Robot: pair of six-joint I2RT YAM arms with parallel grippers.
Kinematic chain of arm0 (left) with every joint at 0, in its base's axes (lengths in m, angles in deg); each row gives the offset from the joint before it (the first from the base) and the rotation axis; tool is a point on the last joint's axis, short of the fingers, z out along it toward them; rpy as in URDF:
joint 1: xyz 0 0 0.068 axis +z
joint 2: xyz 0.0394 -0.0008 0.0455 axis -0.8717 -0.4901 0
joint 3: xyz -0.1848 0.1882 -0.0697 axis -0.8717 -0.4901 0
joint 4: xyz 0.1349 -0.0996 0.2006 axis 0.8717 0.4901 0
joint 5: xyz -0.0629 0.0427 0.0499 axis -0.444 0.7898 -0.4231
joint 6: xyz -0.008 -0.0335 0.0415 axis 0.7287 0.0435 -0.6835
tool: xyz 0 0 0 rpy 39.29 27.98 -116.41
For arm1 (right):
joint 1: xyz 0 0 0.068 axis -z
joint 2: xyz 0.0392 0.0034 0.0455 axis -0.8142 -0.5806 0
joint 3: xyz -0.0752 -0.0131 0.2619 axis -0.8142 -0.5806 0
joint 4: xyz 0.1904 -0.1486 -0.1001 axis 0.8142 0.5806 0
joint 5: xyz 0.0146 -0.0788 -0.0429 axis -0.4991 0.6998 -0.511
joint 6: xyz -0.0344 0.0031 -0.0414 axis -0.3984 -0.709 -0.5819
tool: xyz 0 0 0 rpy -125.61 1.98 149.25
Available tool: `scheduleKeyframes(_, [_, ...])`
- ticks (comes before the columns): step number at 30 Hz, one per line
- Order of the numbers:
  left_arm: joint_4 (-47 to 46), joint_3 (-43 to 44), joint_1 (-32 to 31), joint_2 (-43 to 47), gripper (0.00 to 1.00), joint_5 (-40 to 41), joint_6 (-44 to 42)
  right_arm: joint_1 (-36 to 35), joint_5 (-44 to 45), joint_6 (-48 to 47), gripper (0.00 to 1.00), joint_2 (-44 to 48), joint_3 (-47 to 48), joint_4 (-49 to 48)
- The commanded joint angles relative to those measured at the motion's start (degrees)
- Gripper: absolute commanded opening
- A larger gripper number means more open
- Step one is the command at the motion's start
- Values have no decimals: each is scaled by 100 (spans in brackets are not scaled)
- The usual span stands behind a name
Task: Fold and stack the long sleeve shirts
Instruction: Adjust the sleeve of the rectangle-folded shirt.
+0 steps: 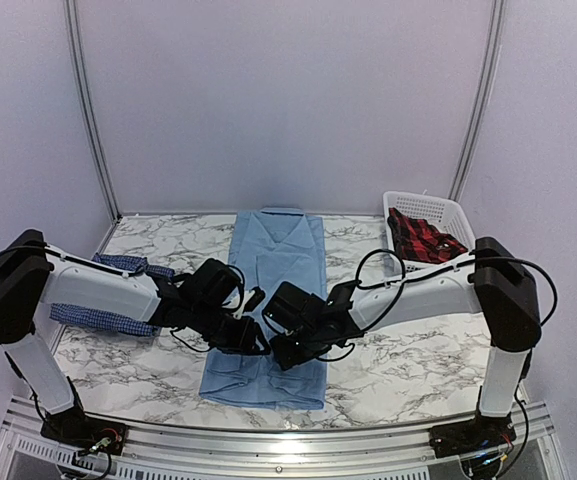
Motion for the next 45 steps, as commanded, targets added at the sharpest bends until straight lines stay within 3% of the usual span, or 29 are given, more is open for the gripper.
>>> scheduleKeyframes(1, [-191,-10,-48,72,36,-53,-65,-48,109,79,59,-68,228,20])
scheduleKeyframes(3, [-189,42,-46,-13,34,-26,-45,-44,105,79,58,-73,219,39])
scheduleKeyframes(14, [-436,93,-54,-258,1,332,145,-187,158,233,52,124,48,136])
scheduleKeyframes(27, [-510,-5,-51,-176,0,300,186,-470,527,507,35,208,29,422])
scheduleKeyframes(38, [-515,-54,-71,-157,0,274,161,-468,655,537,1,415,-17,504])
scheduleKeyframes(45, [-525,-50,-111,-132,0,233,89,-470,614,608,0,612,-167,396])
